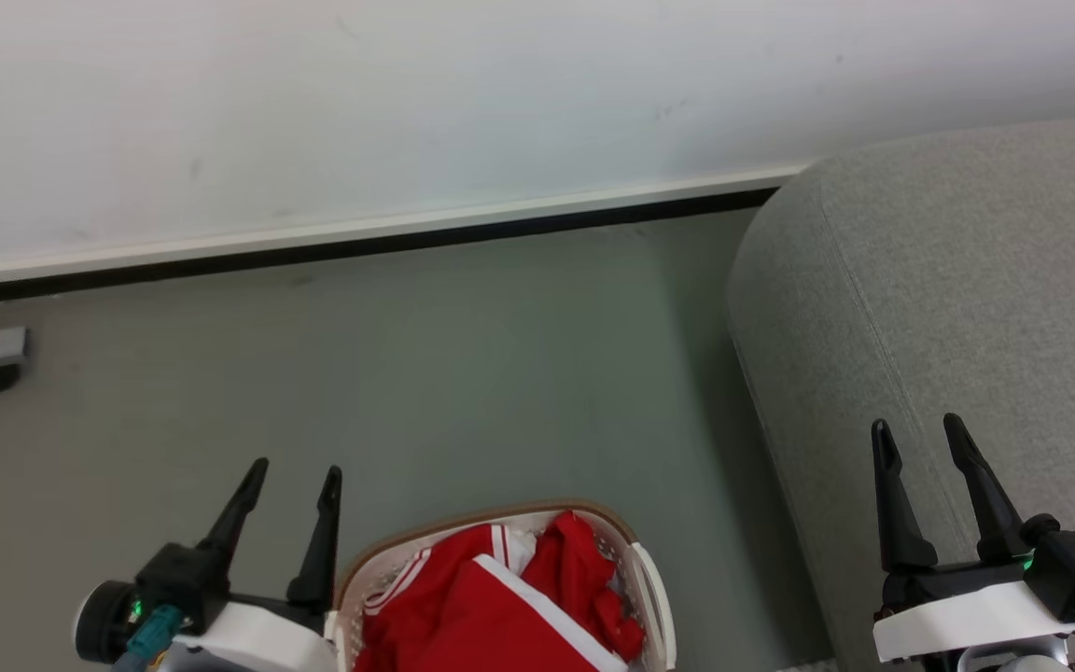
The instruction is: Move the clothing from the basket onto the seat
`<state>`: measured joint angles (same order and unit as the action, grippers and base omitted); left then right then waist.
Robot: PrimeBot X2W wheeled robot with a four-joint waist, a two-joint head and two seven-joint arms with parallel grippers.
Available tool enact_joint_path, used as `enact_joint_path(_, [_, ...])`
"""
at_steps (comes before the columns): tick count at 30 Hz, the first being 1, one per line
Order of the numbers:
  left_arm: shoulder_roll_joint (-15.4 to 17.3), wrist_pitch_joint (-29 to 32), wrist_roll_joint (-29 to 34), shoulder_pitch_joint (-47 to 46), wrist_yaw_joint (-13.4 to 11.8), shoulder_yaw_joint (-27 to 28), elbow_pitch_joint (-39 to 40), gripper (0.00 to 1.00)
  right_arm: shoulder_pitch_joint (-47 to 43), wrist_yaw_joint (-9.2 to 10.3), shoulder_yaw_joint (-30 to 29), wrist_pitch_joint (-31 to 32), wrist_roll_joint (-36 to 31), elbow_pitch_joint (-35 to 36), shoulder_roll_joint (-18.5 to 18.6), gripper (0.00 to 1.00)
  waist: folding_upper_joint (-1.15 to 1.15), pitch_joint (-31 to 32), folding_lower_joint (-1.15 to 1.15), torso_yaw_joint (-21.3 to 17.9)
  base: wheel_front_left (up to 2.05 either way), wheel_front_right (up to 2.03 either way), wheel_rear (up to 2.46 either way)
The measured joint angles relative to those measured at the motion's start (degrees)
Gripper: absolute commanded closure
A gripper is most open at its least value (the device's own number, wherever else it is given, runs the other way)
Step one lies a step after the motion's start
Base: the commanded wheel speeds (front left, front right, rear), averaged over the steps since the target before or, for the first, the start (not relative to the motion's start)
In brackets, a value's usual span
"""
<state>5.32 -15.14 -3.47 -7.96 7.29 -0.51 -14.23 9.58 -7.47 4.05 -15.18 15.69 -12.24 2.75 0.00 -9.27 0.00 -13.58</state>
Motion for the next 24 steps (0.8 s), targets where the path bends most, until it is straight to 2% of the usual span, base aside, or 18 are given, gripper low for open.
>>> enact_joint_path(7, [2.86, 0.00, 1.58, -3.68, 0.24, -4.44, -7.10, 0.00, 0.92, 0.00, 0.05, 0.00, 0.69, 1.41, 0.02, 0.00, 0.00, -4.47, 0.00, -3.35, 0.00, 0.00, 0.00])
enact_joint_path(17, [6.62, 0.60, 0.23, -12.80, 0.25, -14.91, -23.72, 0.00, 3.38, 0.00, -0.15, 0.00, 2.58, 3.14, 0.05, 0.00, 0.00, -11.46, 0.01, -6.92, 0.00, 0.00, 0.00])
enact_joint_path(24, [8.69, 4.25, -1.12, -18.95, 0.25, -23.23, -33.15, 0.00, 5.70, 0.00, 0.11, 0.00, 3.11, 5.03, 0.04, 0.00, 0.00, -16.79, 0.01, -8.83, 0.00, 0.00, 0.00])
